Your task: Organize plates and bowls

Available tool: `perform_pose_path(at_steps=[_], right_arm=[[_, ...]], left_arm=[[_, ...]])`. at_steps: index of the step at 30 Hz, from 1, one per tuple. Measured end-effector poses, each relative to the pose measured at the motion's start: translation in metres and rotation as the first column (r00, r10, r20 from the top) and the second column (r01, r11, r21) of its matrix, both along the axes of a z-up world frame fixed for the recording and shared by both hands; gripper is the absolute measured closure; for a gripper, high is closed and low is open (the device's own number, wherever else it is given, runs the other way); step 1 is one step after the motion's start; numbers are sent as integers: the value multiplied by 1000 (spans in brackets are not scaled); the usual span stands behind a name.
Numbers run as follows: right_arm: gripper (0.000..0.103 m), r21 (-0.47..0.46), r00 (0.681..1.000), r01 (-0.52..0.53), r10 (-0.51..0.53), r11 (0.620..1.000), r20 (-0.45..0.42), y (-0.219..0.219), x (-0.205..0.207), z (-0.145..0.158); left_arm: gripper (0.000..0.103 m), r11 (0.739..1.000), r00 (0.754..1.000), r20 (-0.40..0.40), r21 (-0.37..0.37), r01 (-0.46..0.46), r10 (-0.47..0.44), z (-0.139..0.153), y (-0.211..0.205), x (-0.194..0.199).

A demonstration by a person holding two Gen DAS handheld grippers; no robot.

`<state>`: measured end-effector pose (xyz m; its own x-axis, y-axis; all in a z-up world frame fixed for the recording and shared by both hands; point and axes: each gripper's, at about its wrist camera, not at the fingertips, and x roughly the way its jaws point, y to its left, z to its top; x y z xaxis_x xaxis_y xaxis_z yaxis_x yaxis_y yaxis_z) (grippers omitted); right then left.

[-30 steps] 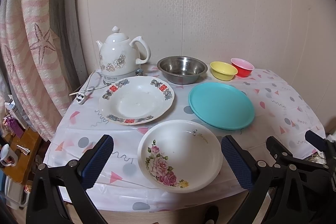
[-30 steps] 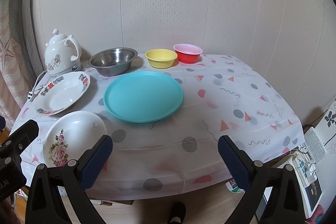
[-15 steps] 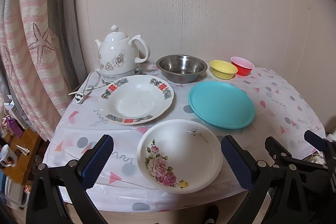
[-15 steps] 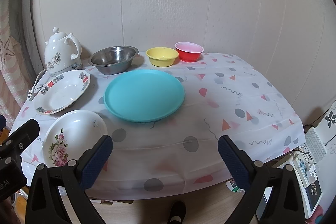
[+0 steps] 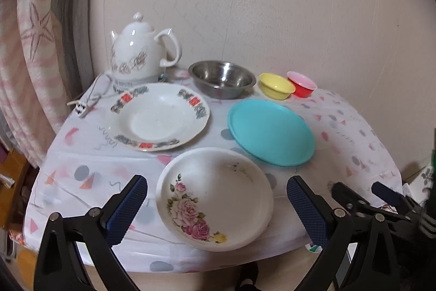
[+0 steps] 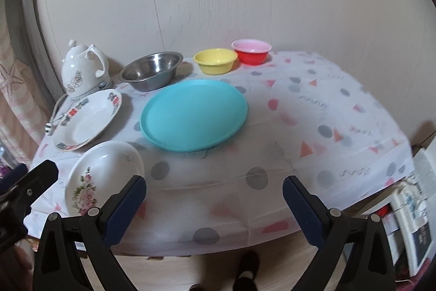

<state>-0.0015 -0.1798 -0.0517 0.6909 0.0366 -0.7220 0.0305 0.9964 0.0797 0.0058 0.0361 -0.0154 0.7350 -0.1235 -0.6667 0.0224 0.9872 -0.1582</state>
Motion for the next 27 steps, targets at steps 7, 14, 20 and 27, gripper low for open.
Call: perform_pose_path(at_steps=[7, 14, 20, 27], right_arm=[[6, 71, 999, 2, 1, 997, -38, -26, 8, -7], [21, 119, 998, 8, -1, 993, -56, -65, 45, -15], [32, 131, 994, -96, 103, 987, -44, -84, 98, -14], [38, 152, 955, -259, 276, 954, -110, -93, 174, -20]], left_arm=[[0, 996, 996, -78, -82, 33, -40, -9, 4, 19], [0, 990, 996, -65, -132, 52, -61, -3, -4, 47], [0, 998, 998, -42, -43, 49, -51, 0, -26, 82], [0, 999, 995, -103, 51, -6, 11, -6, -51, 127]])
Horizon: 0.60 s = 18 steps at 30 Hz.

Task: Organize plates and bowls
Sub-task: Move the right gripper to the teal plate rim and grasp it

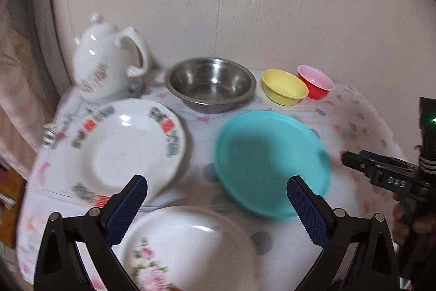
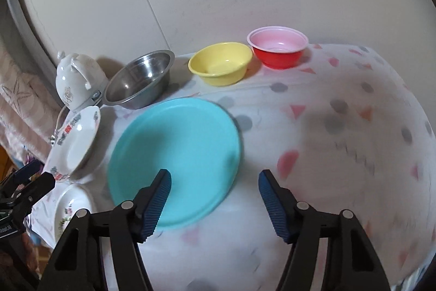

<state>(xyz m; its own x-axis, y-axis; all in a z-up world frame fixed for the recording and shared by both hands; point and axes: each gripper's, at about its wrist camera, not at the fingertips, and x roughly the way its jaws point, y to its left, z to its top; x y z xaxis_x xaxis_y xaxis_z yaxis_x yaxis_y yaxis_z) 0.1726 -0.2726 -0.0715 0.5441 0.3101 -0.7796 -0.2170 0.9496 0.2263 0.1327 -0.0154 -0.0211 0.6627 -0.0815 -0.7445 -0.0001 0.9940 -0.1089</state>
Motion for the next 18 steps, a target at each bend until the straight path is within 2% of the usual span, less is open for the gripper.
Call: perform_pose_path(at_steps=[1, 3, 5, 9, 15, 18], right_arm=[[41, -4, 1000, -15, 15, 1000, -5, -1, 7, -1], [58, -13, 999, -44, 44, 999, -18, -5, 20, -4], [67, -19, 998, -61, 60, 998, -32, -11, 32, -8], [72, 22, 993, -90, 91, 996, -75, -19, 50, -19], [72, 41, 985, -129, 133, 991, -107, -14, 63, -34], [72, 51, 982, -145, 150, 988, -114, -10, 65, -37]], left_arm=[[0, 1000, 1000, -11, -4, -20, 20, -2, -2, 6], [0, 999, 999, -21, 2, -42, 42, -5, -7, 13], [0, 998, 997, -47, -20, -55, 54, -10, -10, 21], [3, 997, 995, -86, -43, -60, 56, -17, -16, 32], [5, 998, 991, -129, -49, -37, 30, -28, -21, 54], [16, 998, 987, -159, -53, -15, 6, -36, -20, 66]])
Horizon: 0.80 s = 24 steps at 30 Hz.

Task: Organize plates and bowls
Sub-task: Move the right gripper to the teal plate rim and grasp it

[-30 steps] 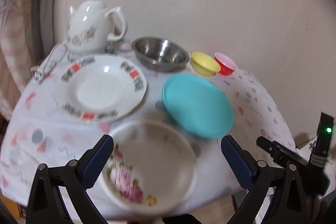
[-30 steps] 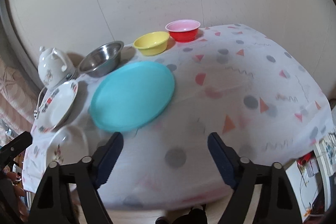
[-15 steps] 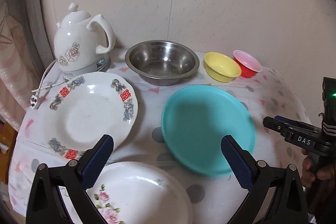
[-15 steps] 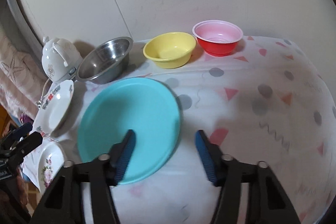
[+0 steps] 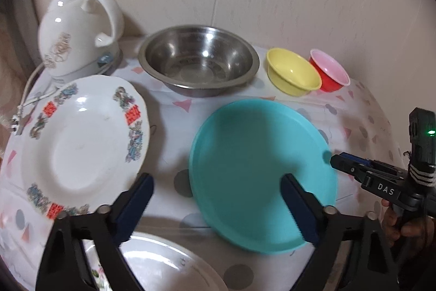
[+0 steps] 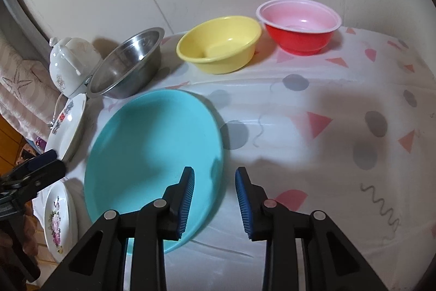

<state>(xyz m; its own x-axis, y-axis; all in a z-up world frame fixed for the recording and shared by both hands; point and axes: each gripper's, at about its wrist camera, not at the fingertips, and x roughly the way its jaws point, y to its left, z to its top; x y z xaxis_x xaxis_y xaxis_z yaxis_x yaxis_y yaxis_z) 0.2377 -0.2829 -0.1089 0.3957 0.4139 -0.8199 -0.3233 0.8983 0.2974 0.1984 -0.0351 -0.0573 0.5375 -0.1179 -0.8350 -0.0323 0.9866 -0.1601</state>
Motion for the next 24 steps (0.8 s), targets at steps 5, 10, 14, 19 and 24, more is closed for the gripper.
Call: perform_pose_path(at_steps=[5, 10, 14, 19, 24], right_arm=[[72, -37, 1000, -22, 22, 999, -4, 7, 2, -6], [72, -54, 1000, -26, 25, 998, -14, 10, 2, -10], [72, -55, 1000, -28, 28, 998, -12, 9, 2, -11], [72, -72, 999, -43, 43, 996, -5, 14, 4, -12], [71, -73, 999, -51, 51, 996, -2, 16, 5, -14]], left_arm=[[32, 1000, 999, -52, -4, 15, -15, -13, 7, 16], [49, 999, 992, -118, -12, 30, -31, -31, 10, 26], [49, 999, 990, -135, -21, 35, -38, -37, 9, 29], [49, 996, 988, -127, -27, 90, -92, -39, -3, 29], [49, 994, 987, -122, -6, 106, -106, -40, -13, 28]])
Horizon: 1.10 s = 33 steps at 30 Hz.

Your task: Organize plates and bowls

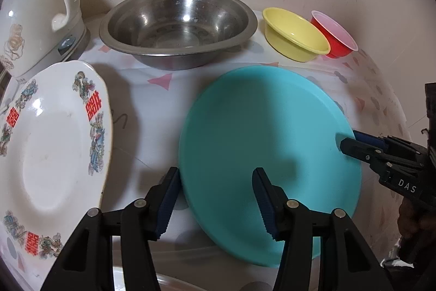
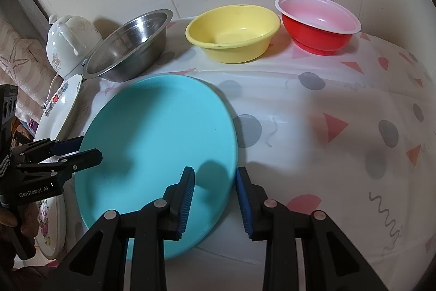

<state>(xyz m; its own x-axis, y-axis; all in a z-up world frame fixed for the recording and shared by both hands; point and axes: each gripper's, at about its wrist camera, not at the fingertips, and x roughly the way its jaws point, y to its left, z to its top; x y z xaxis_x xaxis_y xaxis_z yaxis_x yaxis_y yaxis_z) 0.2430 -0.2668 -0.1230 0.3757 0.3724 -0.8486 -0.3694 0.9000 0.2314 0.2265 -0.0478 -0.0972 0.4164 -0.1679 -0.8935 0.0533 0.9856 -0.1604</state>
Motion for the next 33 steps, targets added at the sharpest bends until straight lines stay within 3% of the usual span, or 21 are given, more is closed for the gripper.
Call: perform_pose_path(at_steps=[8, 17, 21, 33], right_arm=[[71, 55, 999, 45, -44, 997, -17, -31, -3, 9], [71, -3, 995, 87, -87, 996, -46, -56, -14, -1], [69, -46, 997, 71, -72, 996, -25, -50, -18, -4], [68, -65, 992, 128, -129, 990, -8, -54, -17, 0]], left_arm=[[49, 996, 999, 33, -71, 45, -42, 13, -20, -10], [46, 990, 995, -1, -104, 99, -100, 9, -50, -13], [46, 993, 996, -42, -93, 73, -77, 2, -50, -9], [46, 992, 993, -38, -63, 109, -112, 4, -56, -16]])
